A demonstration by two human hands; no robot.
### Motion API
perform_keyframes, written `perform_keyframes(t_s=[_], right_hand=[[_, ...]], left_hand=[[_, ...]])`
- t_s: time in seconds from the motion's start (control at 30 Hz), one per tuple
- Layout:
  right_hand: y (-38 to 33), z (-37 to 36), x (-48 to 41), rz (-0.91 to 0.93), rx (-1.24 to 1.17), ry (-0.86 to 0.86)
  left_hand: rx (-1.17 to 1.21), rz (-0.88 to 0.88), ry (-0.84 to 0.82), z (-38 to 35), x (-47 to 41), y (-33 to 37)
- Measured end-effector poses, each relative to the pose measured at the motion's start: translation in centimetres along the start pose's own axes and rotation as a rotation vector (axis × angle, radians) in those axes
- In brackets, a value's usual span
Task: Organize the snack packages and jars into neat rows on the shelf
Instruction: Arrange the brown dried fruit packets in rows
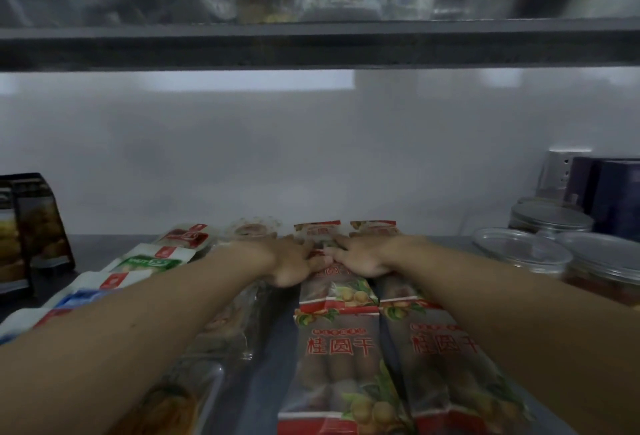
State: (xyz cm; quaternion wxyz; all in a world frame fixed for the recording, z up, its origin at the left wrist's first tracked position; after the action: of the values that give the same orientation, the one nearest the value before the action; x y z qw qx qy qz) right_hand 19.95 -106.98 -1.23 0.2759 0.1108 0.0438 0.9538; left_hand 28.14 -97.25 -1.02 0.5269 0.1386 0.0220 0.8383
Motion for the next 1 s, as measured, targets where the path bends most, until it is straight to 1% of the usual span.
perform_keyframes(t_s=[0.23, 0.37, 0.57, 0.7, 0.8, 0.93, 1.0], right_hand=[[0.1, 0.2, 1.3, 0.011, -0.059, 0.010], [-0.2, 0.4, 1.9, 0.026, -0.086, 0.007], [0.3, 0.3, 2.0, -0.034, -0.078, 0.026], [0.7, 0.8, 2.6, -0.063, -0.068, 0.105], [0.8, 1.4, 3.9, -0.068, -0.054, 0.156], [0.6, 0.7, 6.2, -0.030, -0.015, 0.100], [0.5, 0.1, 7.3, -0.040, 0.009, 0.075]], left_hand=[[-0.018, -0.016, 0.019, -0.6, -0.7, 0.8], [0.023, -0.019, 0.027, -0.5, -0.6, 0.6], [0.054, -0.008, 0.058, -0.5, -0.5, 0.5], [0.063, 0.006, 0.076, 0.2, 1.0, 1.0], [0.041, -0.028, 0.083, 0.8, 3.5, 2.3], [0.050, -0.049, 0.052, -0.3, 6.3, 3.2], [0.068, -0.038, 0.046, -1.1, 7.3, 3.8]])
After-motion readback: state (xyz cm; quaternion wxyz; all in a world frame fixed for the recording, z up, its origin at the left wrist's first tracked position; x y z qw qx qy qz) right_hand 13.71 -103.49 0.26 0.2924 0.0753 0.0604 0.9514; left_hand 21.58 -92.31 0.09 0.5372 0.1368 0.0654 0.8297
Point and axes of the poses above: each hand's wrist, its own x-axis away from the middle knuckle, its own z-axis out of the back of the hand, y = z × x, the point moved 6 cm from there along -x, towards the middle knuckle, and after that the axes turned 13 degrees about x, right-handed, at the moved point
